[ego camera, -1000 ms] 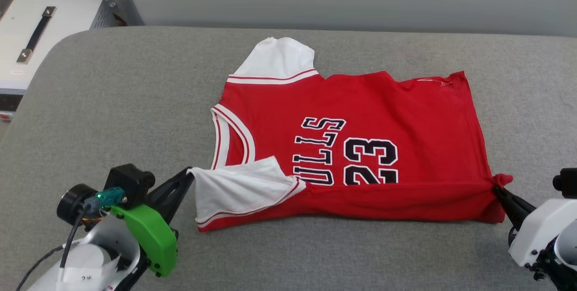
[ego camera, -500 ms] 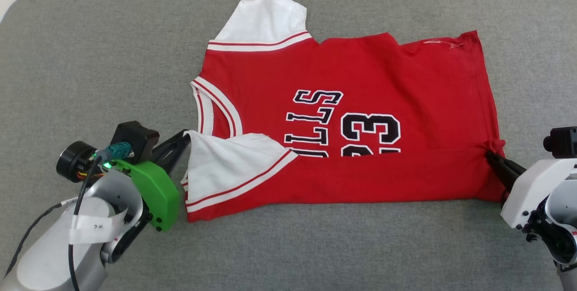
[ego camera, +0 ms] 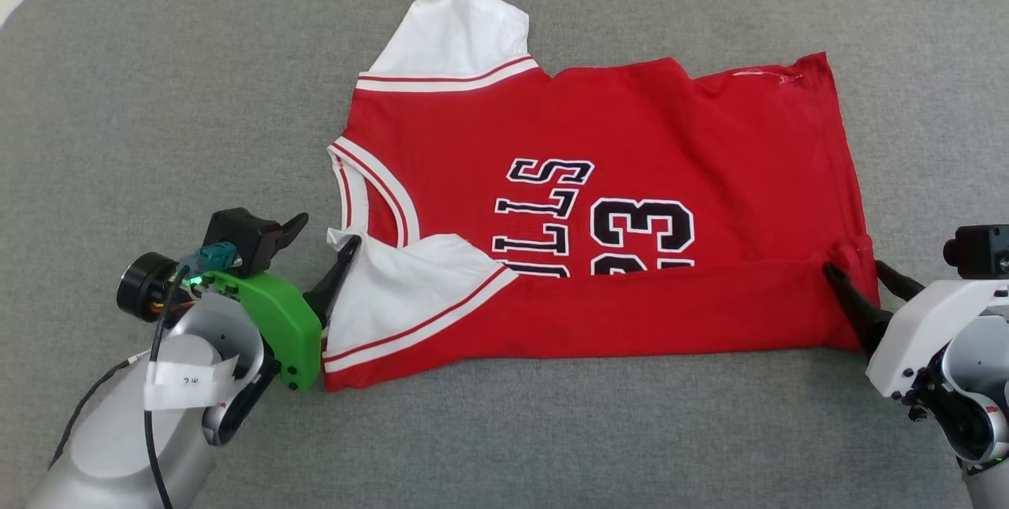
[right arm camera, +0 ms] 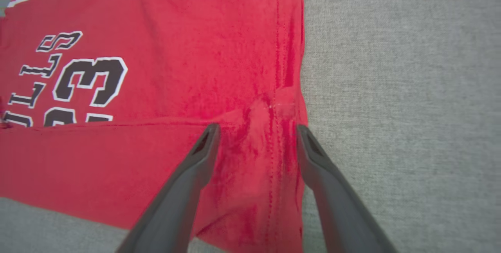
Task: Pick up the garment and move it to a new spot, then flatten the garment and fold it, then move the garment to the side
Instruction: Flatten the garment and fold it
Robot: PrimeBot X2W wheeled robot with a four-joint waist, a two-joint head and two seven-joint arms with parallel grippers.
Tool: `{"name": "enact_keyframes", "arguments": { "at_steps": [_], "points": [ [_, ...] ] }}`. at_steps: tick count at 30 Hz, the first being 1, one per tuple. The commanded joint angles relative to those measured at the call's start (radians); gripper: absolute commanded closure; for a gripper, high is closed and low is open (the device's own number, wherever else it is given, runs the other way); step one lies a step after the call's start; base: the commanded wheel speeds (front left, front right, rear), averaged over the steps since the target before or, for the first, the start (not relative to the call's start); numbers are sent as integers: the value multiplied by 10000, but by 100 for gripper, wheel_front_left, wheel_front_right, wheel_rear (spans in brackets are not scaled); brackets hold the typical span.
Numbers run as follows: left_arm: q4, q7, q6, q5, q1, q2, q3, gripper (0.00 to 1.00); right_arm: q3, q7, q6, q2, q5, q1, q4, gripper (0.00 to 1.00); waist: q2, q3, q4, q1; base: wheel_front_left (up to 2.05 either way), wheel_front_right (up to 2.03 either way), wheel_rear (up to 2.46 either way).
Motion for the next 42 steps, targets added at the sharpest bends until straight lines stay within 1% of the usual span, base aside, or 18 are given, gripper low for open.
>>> {"name": "enact_keyframes", "arguments": {
  "at_steps": [1,4,7,10,14,16,18,22,25,31,34,35,42],
  "points": [
    [175,-130,132,-221,-37,-128,136,0,39,-157,-78,40,35,80,-23,0,0,-363,-15,-1,0,0,0],
    [390,-426,284,-608,243,-338,398,0,56,-376,-78,8,55,330,-139,0,0,-852,-15,-1,0,0,0],
    [382,-737,539,-946,615,-506,669,0,7,-463,-78,-56,39,743,-406,0,0,-1360,32,-1,0,0,0],
    [245,-873,709,-1224,971,-587,848,0,-94,-342,-78,-108,-36,1099,-755,0,0,-1695,86,-1,0,0,0],
    [-289,-888,967,-1739,1550,-763,1093,0,-247,-48,-78,-50,-247,1588,-1253,0,0,-1973,148,-1,0,0,0],
    [-545,-775,1063,-2020,1859,-793,1190,0,-314,148,-78,83,-324,1784,-1489,0,0,-2033,151,-1,0,0,0],
    [-767,-652,1256,-2182,2134,-800,1244,0,-421,346,-78,179,-519,1939,-1702,0,0,-2056,152,-1,0,0,0],
    [-1314,-221,1900,-2465,2686,-877,1305,0,-672,634,-78,443,-849,2226,-2115,0,0,-2013,147,-1,0,0,0],
    [-1751,360,2422,-2522,3048,-802,1177,0,-823,861,-78,740,-914,2449,-2490,0,0,-1916,109,-1,0,0,0],
    [-2420,1598,3211,-2476,3467,-524,774,0,-1113,1136,-78,1017,-1076,2725,-2938,0,0,-1673,-12,-1,0,0,0],
    [-2516,1947,3519,-2436,3523,-440,693,0,-1163,1201,-78,1160,-1088,2765,-3065,0,0,-1520,-96,-1,0,0,0],
    [-2445,2007,3696,-2543,3522,-495,795,0,-1176,1193,-78,1257,-1086,2776,-3156,0,0,-1336,-189,-1,0,0,0],
    [-1786,2014,3887,-2461,3400,-551,772,0,-1147,1149,-78,1274,-1093,2711,-3213,0,0,-964,-429,-1,0,0,0]
  ]
}}
